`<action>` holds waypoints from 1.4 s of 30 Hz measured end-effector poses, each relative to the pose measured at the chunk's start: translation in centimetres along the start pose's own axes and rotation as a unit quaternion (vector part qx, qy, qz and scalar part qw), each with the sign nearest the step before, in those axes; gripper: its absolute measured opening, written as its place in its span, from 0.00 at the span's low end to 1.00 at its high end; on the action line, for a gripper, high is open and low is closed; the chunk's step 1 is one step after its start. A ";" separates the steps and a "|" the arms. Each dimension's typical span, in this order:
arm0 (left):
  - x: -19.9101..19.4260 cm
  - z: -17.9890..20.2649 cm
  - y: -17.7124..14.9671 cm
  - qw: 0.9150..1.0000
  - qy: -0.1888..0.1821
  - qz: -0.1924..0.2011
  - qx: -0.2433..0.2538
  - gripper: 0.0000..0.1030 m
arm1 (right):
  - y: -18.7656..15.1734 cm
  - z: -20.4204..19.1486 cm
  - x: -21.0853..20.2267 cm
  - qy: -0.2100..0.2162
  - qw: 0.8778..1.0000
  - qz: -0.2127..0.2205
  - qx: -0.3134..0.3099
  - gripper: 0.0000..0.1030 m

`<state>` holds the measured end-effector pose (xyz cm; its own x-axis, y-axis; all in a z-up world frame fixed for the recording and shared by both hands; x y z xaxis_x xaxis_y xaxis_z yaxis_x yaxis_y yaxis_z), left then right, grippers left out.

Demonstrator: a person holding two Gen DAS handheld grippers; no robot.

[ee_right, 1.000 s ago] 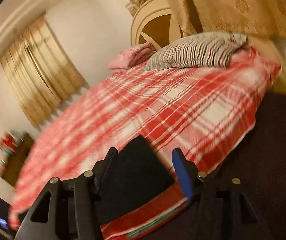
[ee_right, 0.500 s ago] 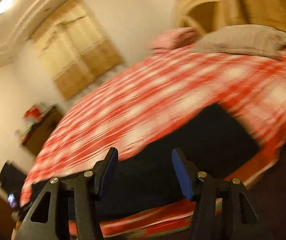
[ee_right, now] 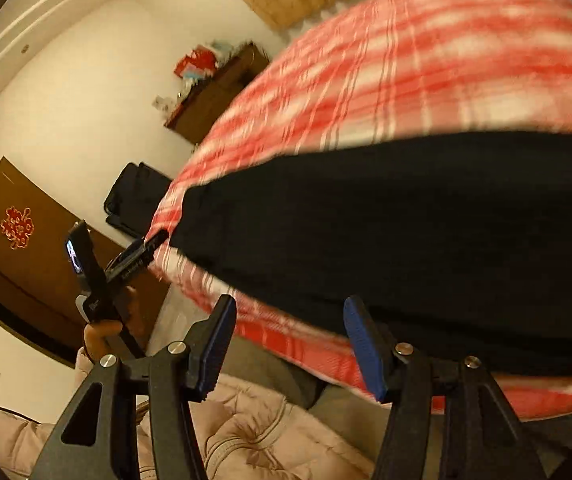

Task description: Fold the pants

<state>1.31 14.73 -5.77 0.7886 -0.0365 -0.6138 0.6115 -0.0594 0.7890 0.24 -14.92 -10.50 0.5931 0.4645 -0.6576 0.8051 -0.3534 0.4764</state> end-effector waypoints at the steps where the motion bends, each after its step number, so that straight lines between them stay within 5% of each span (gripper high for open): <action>1: 0.0 -0.2 -0.1 1.000 -0.003 0.000 -0.004 0.87 | -0.1 0.1 0.7 -0.003 1.000 -0.008 0.004 0.57; 7: 0.5 -0.9 -0.6 1.000 -0.017 0.000 -0.020 0.87 | 0.0 1.7 2.3 -0.037 0.998 -0.010 0.045 0.57; 13: 0.7 -1.7 -0.8 0.999 -0.029 0.002 -0.040 0.87 | 1.2 4.3 1.3 -0.015 0.990 0.048 0.130 0.52; 17: 0.9 -1.5 -0.8 0.998 -0.045 0.002 -0.050 0.87 | 1.3 5.8 1.8 -0.009 0.986 0.046 0.160 0.09; 18: 0.9 -1.4 -0.8 0.998 -0.045 0.001 -0.048 0.87 | 1.3 5.8 1.9 -0.004 0.986 0.043 0.160 0.07; 27: 0.5 -1.3 -0.5 0.999 -0.034 0.008 -0.035 0.87 | 1.0 -1.1 0.8 0.034 0.997 -0.005 0.076 0.05; 32: 0.3 -1.7 -0.4 0.999 -0.033 0.009 -0.038 0.87 | -1.6 -0.6 1.7 0.013 0.998 -0.040 0.057 0.05; 36: -0.4 -2.0 -0.2 0.999 -0.029 0.012 -0.020 0.87 | -2.0 -2.1 1.1 -0.001 1.000 -0.020 -0.012 0.05; 42: -1.9 -1.9 -1.0 0.991 -0.134 0.000 0.004 0.86 | 0.1 -3.9 -0.3 -0.012 0.996 0.042 -0.073 0.06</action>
<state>-0.68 16.71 -5.34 0.7421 -0.3007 -0.5991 0.6098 -0.0680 0.7896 0.17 -11.91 -7.97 0.6593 0.4187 -0.6245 0.7468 -0.2681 0.6086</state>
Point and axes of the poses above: each gripper's, at about its wrist camera, not at the fingertips, and x roughly the way its jaws point, z to its right, y to its top, the point moved 3 cm from there along x, roughly the way its jaws point, and after that the axes turned 6 degrees about -y, right-handed, at the moved point
